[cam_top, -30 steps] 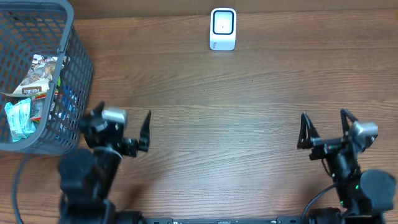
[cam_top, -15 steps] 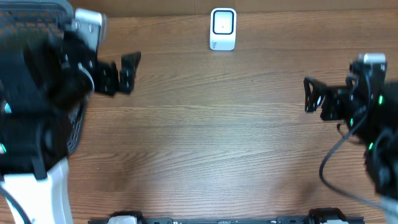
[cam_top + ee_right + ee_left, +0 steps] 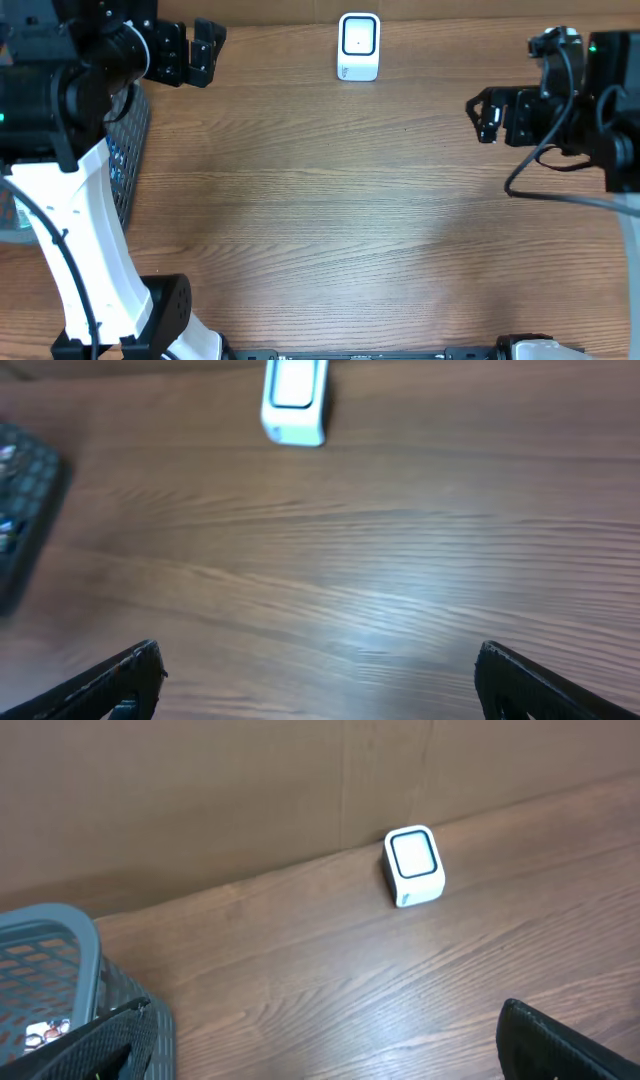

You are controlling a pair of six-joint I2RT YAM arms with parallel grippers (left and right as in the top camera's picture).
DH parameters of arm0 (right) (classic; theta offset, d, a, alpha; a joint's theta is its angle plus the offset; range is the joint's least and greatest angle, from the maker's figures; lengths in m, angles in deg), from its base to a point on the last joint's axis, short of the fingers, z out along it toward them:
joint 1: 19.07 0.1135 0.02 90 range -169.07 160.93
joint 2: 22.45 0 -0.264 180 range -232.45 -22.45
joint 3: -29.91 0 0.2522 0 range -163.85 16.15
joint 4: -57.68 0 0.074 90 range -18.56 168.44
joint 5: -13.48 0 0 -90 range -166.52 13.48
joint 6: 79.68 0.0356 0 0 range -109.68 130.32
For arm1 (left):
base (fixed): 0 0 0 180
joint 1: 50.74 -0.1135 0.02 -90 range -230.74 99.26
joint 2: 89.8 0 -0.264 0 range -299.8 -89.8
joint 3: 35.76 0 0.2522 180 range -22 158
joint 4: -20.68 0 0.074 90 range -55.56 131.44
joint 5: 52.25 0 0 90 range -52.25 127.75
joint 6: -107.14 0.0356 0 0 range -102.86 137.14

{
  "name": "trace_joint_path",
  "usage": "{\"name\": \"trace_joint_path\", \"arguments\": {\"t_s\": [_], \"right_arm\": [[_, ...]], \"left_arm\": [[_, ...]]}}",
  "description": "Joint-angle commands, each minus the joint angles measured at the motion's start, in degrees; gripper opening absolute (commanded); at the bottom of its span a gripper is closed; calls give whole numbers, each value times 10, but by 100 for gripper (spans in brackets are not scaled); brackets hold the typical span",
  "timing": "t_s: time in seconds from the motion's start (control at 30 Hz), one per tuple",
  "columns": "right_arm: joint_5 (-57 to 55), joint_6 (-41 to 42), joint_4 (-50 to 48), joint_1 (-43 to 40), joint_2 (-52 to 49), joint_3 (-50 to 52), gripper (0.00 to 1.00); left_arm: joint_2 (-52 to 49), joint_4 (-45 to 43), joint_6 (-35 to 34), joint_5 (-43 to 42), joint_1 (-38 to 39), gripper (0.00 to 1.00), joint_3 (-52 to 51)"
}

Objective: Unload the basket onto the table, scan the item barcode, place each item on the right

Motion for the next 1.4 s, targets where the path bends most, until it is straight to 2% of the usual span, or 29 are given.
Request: {"name": "trace_joint_path", "arguments": {"t_s": [0.0,0.07,0.23,0.37,0.57,0.8,1.07,1.37], "right_arm": [[48,-5,-1,2,-4,-15,100],[48,-5,1,2,-5,-15,100],[47,-5,11,2,-6,-15,100],[47,-5,28,2,-6,-15,100],[47,-5,45,2,-7,-13,100],[47,-5,63,2,-16,-12,100],[47,-5,82,2,-42,-12,100],[47,-5,89,2,-52,-12,100]], "left_arm": [[-17,7,15,33,-3,100,15],[-24,10,-32,79,-17,100,15],[-30,8,-214,175,-107,100,15],[-32,10,-281,194,-195,100,15],[-74,33,-287,204,-283,100,15],[-179,48,-284,222,-333,100,15],[-299,34,-305,220,-341,100,15],[-415,2,-365,217,-339,100,15]]}}
